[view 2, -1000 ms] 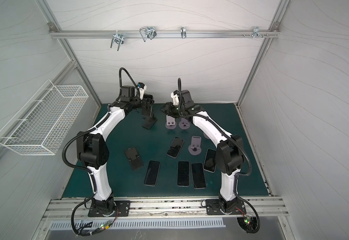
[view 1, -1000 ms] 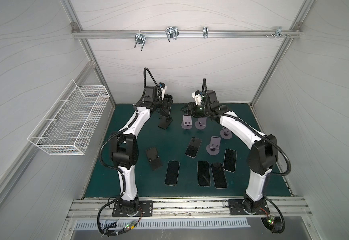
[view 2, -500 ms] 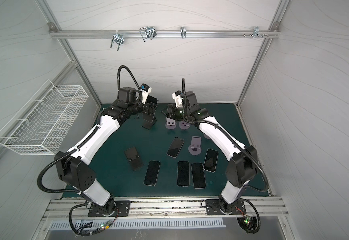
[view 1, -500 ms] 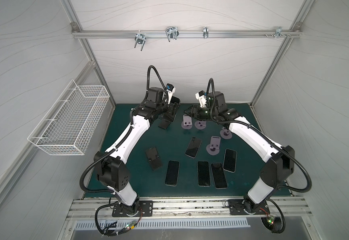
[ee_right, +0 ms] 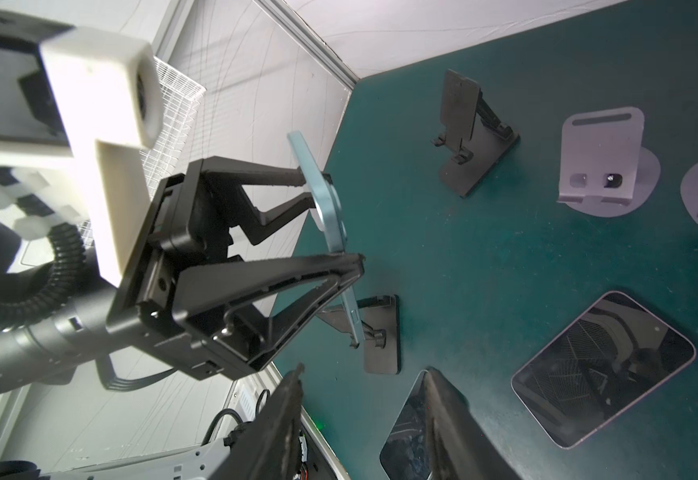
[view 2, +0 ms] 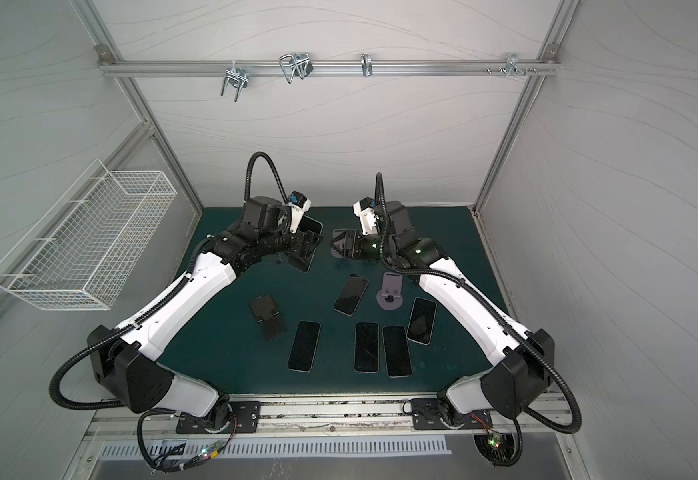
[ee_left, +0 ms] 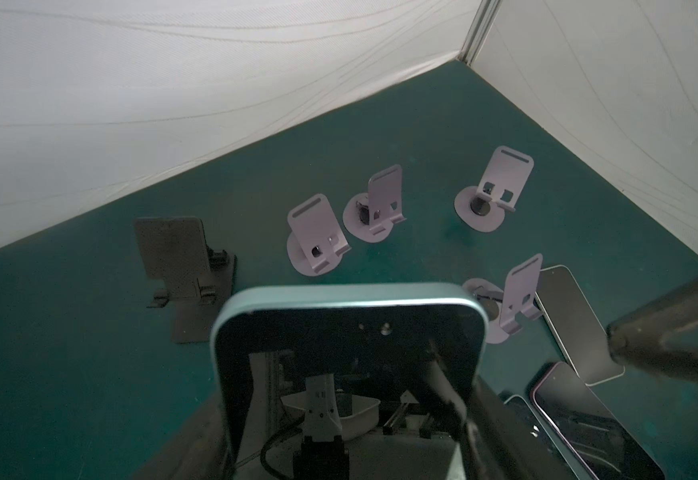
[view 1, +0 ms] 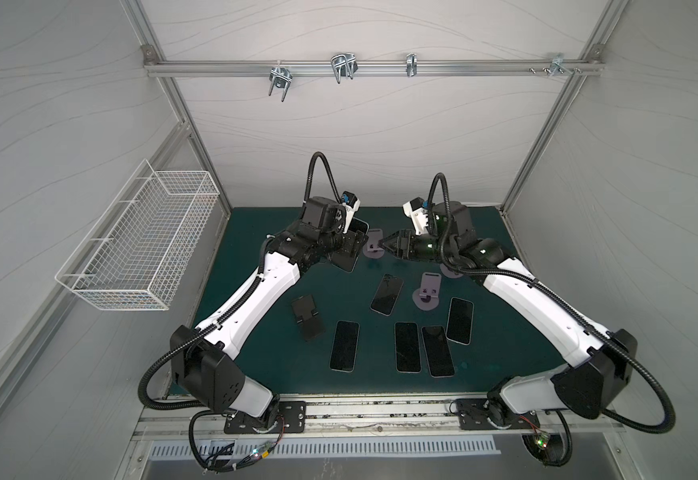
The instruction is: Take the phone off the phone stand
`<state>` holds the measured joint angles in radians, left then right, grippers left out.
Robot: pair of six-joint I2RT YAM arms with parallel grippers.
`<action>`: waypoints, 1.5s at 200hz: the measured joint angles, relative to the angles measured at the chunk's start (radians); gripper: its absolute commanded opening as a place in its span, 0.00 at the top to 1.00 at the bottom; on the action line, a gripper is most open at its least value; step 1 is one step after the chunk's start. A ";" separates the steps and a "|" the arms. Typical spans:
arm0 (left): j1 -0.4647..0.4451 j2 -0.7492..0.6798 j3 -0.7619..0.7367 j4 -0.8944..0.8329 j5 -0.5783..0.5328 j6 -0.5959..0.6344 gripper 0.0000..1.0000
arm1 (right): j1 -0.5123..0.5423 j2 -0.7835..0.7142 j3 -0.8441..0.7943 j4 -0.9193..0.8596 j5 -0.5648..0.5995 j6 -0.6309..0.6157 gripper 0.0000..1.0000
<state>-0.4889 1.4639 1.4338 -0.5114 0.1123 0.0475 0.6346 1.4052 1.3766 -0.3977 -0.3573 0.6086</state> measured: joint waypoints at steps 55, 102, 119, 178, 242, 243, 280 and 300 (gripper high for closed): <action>-0.016 -0.062 -0.100 -0.012 -0.018 -0.026 0.50 | 0.016 0.002 -0.014 -0.005 0.000 0.000 0.51; -0.020 -0.077 -0.151 -0.014 -0.027 -0.042 0.51 | 0.040 0.006 -0.014 -0.005 0.001 0.000 0.50; -0.022 -0.084 -0.166 -0.016 -0.027 -0.046 0.51 | 0.046 0.006 -0.016 -0.005 0.002 0.000 0.50; -0.024 -0.111 -0.226 -0.017 -0.027 -0.060 0.51 | 0.047 0.006 -0.034 -0.005 0.012 0.001 0.50; -0.025 -0.117 -0.280 -0.022 -0.027 -0.086 0.52 | 0.053 0.006 -0.068 -0.009 0.019 0.005 0.50; -0.025 -0.117 -0.281 -0.022 -0.027 -0.087 0.52 | 0.053 0.006 -0.068 -0.009 0.019 0.005 0.50; -0.025 -0.117 -0.303 -0.022 -0.027 -0.109 0.52 | 0.053 0.006 -0.068 -0.011 0.020 0.005 0.50; -0.025 -0.117 -0.309 -0.022 -0.027 -0.115 0.52 | 0.053 0.006 -0.068 -0.013 0.020 0.005 0.50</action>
<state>-0.5137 1.3468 1.1244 -0.5331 0.0856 -0.0677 0.6880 1.4117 1.3087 -0.4110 -0.3374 0.6132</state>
